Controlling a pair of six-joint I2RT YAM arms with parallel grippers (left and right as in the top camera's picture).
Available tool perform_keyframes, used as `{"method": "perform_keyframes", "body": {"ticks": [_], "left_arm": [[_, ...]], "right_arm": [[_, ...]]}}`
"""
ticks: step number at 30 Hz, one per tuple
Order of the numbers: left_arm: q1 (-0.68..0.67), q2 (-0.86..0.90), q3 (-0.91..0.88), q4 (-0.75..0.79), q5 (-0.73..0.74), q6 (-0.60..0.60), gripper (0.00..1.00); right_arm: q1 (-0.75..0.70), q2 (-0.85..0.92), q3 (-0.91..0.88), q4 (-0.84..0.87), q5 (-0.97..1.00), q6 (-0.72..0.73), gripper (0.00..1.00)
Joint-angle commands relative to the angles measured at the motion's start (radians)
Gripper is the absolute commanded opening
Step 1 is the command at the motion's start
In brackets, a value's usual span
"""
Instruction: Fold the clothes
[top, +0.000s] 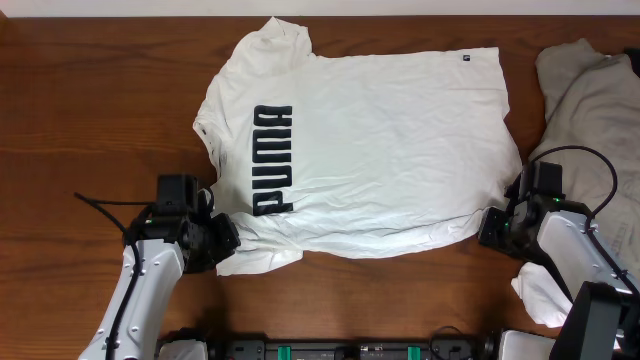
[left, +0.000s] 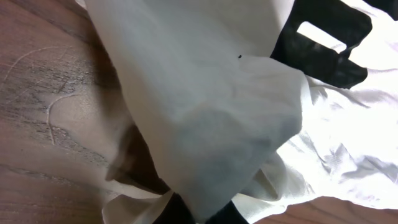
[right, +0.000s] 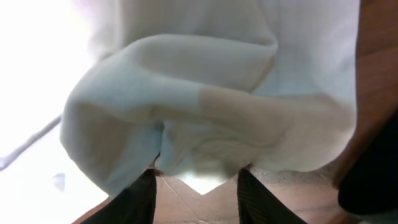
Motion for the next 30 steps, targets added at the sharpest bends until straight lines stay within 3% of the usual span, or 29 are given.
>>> {"method": "perform_keyframes", "body": {"ticks": [1, 12, 14, 19, 25, 30], "left_arm": [[0.005, -0.008, 0.02, 0.0, -0.013, -0.01, 0.06], [0.005, -0.008, 0.02, -0.001, -0.013, -0.01, 0.06], [0.005, -0.008, 0.02, -0.001, -0.013, -0.01, 0.06], [0.005, -0.008, 0.02, -0.001, -0.013, -0.01, 0.06], [0.005, -0.008, 0.02, -0.005, -0.004, -0.01, 0.06], [0.005, -0.026, 0.038, -0.041, 0.01, -0.009, 0.06]], "right_arm": [[-0.004, 0.003, -0.008, 0.005, 0.011, -0.015, 0.41], [-0.004, 0.004, -0.058, 0.075, 0.019, -0.014, 0.41], [-0.004, 0.004, -0.062, 0.077, 0.019, -0.015, 0.34], [-0.004, 0.004, -0.062, 0.077, 0.018, -0.013, 0.03], [-0.004, -0.003, -0.054, 0.055, 0.014, 0.009, 0.01], [-0.004, -0.056, 0.01, -0.062, 0.003, 0.016, 0.02]]}}
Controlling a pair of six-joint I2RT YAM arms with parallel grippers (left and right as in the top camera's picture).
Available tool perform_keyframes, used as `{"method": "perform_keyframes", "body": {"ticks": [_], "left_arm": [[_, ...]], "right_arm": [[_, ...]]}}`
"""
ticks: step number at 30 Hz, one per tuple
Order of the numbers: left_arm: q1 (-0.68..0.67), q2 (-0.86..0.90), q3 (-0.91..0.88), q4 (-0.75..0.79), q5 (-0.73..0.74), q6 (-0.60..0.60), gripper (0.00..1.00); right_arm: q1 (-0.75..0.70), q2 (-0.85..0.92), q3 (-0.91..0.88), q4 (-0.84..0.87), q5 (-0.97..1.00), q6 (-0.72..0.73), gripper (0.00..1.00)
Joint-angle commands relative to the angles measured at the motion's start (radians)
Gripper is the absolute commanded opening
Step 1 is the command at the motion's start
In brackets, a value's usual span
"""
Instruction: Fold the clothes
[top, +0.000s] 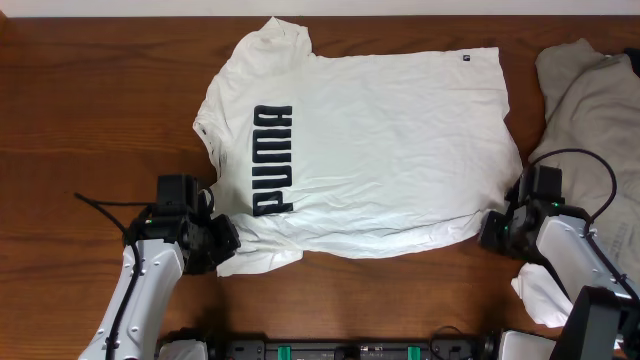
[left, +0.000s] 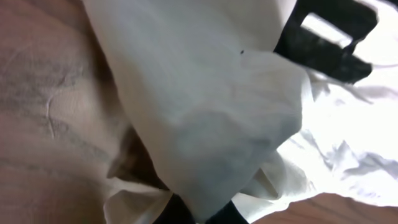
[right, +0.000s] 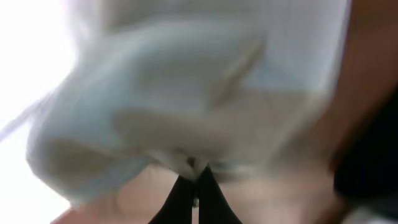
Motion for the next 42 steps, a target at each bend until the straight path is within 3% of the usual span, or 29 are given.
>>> {"method": "perform_keyframes", "body": {"ticks": [1, 17, 34, 37, 41, 42], "left_arm": [[0.005, -0.034, 0.043, -0.021, 0.006, -0.009, 0.06], [0.005, -0.3, 0.208, -0.078, 0.006, -0.01, 0.06], [0.005, -0.326, 0.206, -0.306, 0.022, -0.01, 0.06], [0.005, -0.326, 0.205, -0.345, 0.022, -0.01, 0.08], [0.005, -0.326, 0.204, -0.406, 0.022, -0.01, 0.17], [0.005, -0.326, 0.204, -0.416, 0.021, -0.01, 0.23]], "right_arm": [[-0.003, -0.053, 0.06, -0.063, -0.013, 0.019, 0.01], [-0.081, -0.198, 0.41, -0.385, 0.075, 0.01, 0.01], [-0.154, -0.198, 0.43, -0.402, 0.07, -0.026, 0.01], [-0.154, -0.198, 0.43, -0.402, 0.07, -0.026, 0.01], [-0.154, -0.198, 0.43, -0.403, 0.07, -0.026, 0.01], [-0.154, -0.198, 0.43, -0.403, 0.07, -0.026, 0.01]]}}
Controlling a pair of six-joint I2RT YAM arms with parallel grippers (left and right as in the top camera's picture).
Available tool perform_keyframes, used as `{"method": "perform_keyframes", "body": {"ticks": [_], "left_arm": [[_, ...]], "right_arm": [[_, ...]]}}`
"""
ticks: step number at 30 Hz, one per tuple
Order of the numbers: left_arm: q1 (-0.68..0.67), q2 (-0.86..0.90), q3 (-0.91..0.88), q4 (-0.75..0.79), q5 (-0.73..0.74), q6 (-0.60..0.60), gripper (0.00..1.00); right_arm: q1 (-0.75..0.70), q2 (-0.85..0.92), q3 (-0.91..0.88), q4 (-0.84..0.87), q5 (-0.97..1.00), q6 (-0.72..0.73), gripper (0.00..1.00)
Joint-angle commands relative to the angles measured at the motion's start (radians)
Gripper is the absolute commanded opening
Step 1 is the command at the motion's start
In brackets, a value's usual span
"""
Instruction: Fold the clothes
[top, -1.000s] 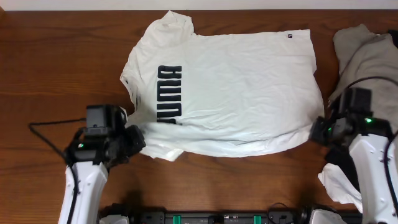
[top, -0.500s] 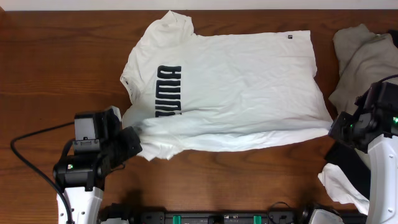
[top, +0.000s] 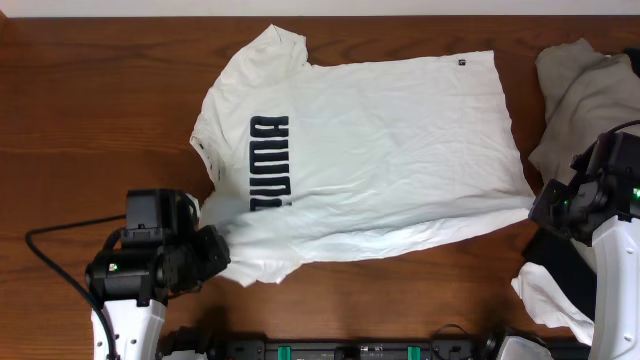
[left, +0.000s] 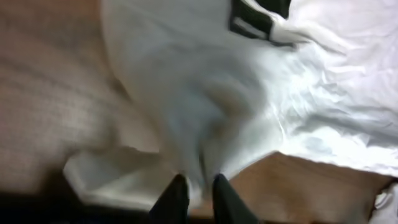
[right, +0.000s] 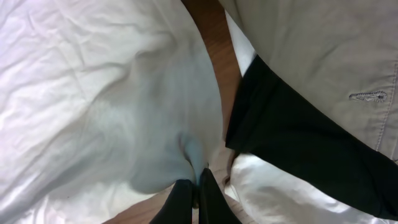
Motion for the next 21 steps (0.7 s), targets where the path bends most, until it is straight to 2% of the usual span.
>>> {"method": "perform_keyframes", "body": {"ticks": [1, 9, 14, 19, 21], "left_arm": [[0.005, 0.0, 0.017, -0.026, 0.005, -0.007, 0.25], [0.005, 0.0, 0.003, -0.059, -0.001, -0.006, 0.26], [0.004, 0.0, -0.088, -0.08, -0.001, -0.008, 0.26], [0.004, 0.006, -0.165, -0.069, 0.005, -0.091, 0.26], [0.004, 0.015, -0.188, -0.066, -0.011, -0.132, 0.3]], "right_arm": [[-0.01, -0.008, 0.022, 0.0, 0.014, -0.014, 0.01], [-0.01, -0.008, 0.022, -0.001, 0.014, -0.014, 0.01], [-0.01, -0.008, 0.022, 0.0, 0.014, -0.014, 0.01], [-0.01, -0.008, 0.022, -0.001, 0.014, -0.014, 0.01], [-0.01, -0.008, 0.022, -0.001, 0.014, -0.014, 0.01]]}}
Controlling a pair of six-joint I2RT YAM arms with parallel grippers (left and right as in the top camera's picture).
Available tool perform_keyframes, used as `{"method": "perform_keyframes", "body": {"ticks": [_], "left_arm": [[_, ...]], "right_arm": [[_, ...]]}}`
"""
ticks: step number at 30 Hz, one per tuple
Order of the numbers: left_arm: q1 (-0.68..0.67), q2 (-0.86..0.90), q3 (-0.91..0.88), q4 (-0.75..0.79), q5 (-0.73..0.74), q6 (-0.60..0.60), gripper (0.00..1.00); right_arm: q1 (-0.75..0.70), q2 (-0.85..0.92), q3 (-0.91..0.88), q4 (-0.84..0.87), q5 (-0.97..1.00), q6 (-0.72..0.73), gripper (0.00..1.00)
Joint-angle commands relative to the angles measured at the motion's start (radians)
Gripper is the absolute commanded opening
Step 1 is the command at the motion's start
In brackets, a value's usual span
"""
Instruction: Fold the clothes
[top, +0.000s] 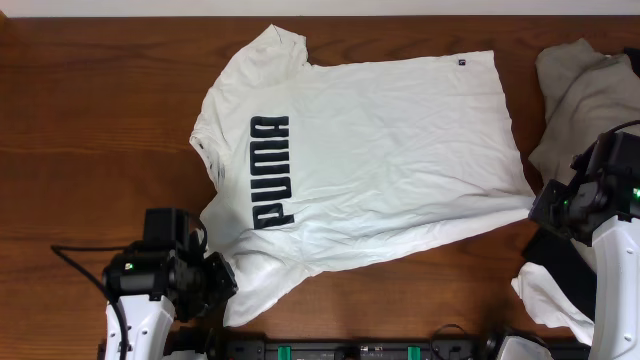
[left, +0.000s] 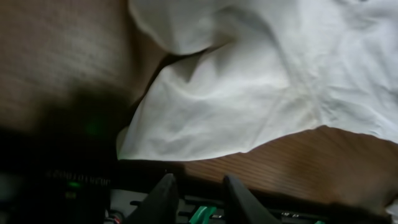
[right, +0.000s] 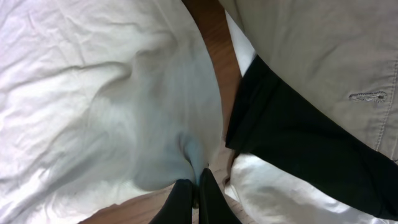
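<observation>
A white T-shirt (top: 380, 150) with a black PUMA print lies spread face up on the wooden table (top: 90, 120). My left gripper (top: 213, 282) is at the front edge beside the shirt's near-left sleeve. In the left wrist view it (left: 199, 188) is open with nothing between its fingers, and the sleeve (left: 249, 106) lies just ahead. My right gripper (top: 541, 208) is at the shirt's near-right hem corner. The right wrist view shows it (right: 194, 186) shut on a pinch of that white cloth (right: 124, 112).
A beige garment (top: 590, 90) is heaped at the right edge, close behind my right arm. A black garment (top: 558, 262) and a white cloth (top: 545, 295) lie below it. The table's front edge and a black rail (top: 350, 350) run just under my left gripper.
My left gripper was shut on the near-left sleeve and is now open, with the sleeve lying on the table. It sits slightly nearer the front edge. The PUMA print lies flat. The right gripper is unchanged.
First my left gripper was shut on the near-left sleeve and my right stood open around the near-right hem corner. Then the right was shut on that corner. Later both held the near edge, drawn outward and straighter. Now the left has let go.
</observation>
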Motion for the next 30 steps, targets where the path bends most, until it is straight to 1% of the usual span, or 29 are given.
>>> {"method": "perform_keyframes", "body": {"ticks": [1, 3, 6, 8, 11, 19, 30], "left_arm": [[0.004, 0.015, -0.037, 0.01, -0.024, -0.087, 0.32], [0.004, 0.029, -0.06, 0.043, -0.049, -0.115, 0.36], [0.004, 0.061, -0.083, 0.109, -0.097, -0.126, 0.45], [0.004, 0.096, -0.09, 0.146, -0.114, -0.13, 0.47], [0.004, 0.161, -0.091, 0.174, -0.114, -0.156, 0.48], [0.004, 0.333, -0.091, 0.272, -0.113, -0.155, 0.49], [0.004, 0.516, -0.091, 0.326, -0.1, -0.145, 0.49]], "right_arm": [[-0.01, -0.008, 0.022, 0.0, 0.014, -0.014, 0.01], [-0.01, -0.008, 0.022, 0.0, 0.014, -0.014, 0.01], [-0.01, -0.008, 0.022, 0.0, 0.014, -0.014, 0.01], [-0.01, -0.008, 0.022, -0.001, 0.014, -0.014, 0.01], [-0.01, -0.008, 0.022, -0.001, 0.014, -0.014, 0.01], [-0.01, -0.008, 0.022, -0.001, 0.014, -0.014, 0.01], [-0.01, -0.008, 0.022, 0.0, 0.014, -0.014, 0.01]]}}
